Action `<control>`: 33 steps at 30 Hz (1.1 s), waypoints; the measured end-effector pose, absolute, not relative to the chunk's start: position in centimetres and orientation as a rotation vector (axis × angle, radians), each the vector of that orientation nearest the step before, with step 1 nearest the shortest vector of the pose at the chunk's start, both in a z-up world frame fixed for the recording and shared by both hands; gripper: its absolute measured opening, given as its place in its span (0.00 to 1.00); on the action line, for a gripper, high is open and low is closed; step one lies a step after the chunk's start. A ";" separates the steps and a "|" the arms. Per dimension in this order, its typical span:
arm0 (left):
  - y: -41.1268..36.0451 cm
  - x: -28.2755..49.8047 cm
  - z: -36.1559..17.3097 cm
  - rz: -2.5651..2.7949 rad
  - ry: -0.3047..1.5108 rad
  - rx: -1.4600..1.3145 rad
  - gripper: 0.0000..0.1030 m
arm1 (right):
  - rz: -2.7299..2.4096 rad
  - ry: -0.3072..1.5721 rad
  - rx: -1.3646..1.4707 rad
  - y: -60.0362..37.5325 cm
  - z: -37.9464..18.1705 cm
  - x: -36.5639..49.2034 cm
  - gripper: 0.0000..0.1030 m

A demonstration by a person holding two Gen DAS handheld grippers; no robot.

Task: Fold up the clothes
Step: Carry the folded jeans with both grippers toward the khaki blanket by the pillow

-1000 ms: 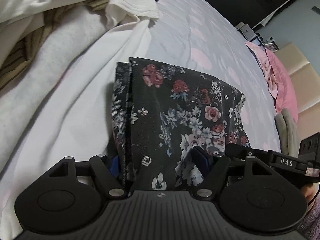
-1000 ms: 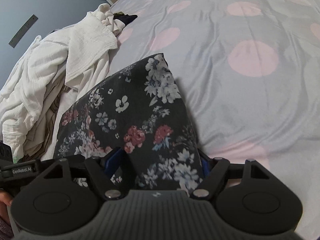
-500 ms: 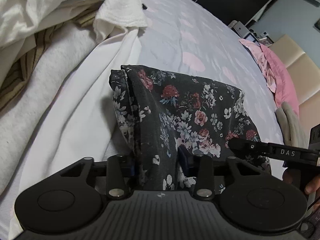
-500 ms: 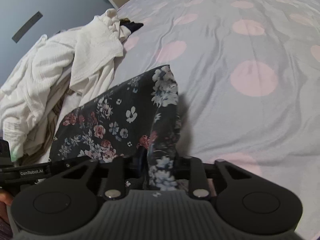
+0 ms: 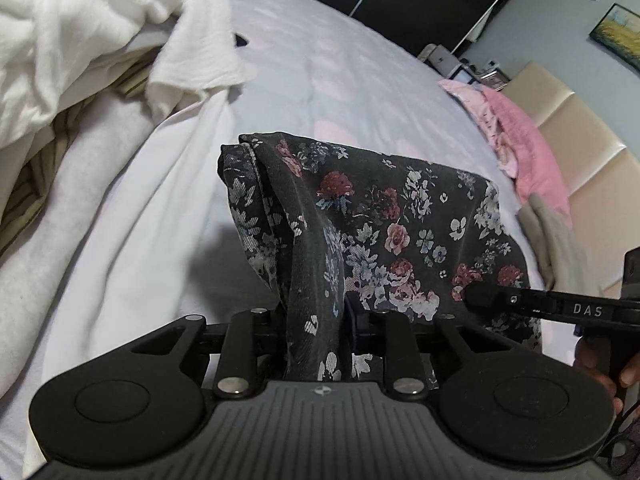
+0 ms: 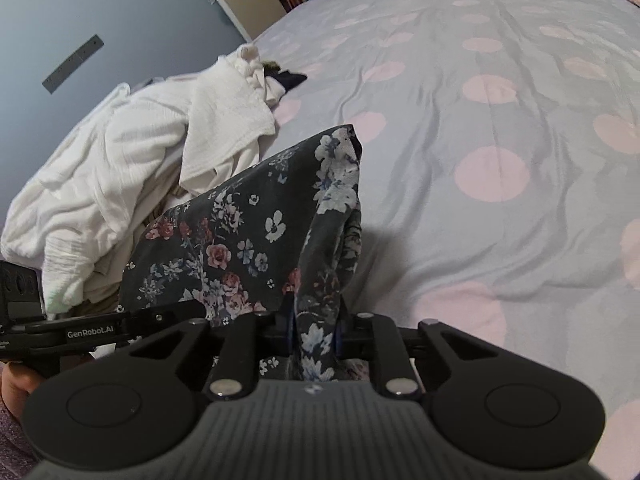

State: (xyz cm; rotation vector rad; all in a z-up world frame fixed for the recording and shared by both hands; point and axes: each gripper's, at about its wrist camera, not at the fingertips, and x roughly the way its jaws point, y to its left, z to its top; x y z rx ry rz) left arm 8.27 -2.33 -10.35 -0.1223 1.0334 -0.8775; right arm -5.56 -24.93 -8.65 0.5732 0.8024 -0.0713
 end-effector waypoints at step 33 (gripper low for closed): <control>-36.9 -4.6 1.1 -1.477 0.944 -0.023 0.20 | -0.520 0.544 0.652 -49.0 5.1 -32.8 0.18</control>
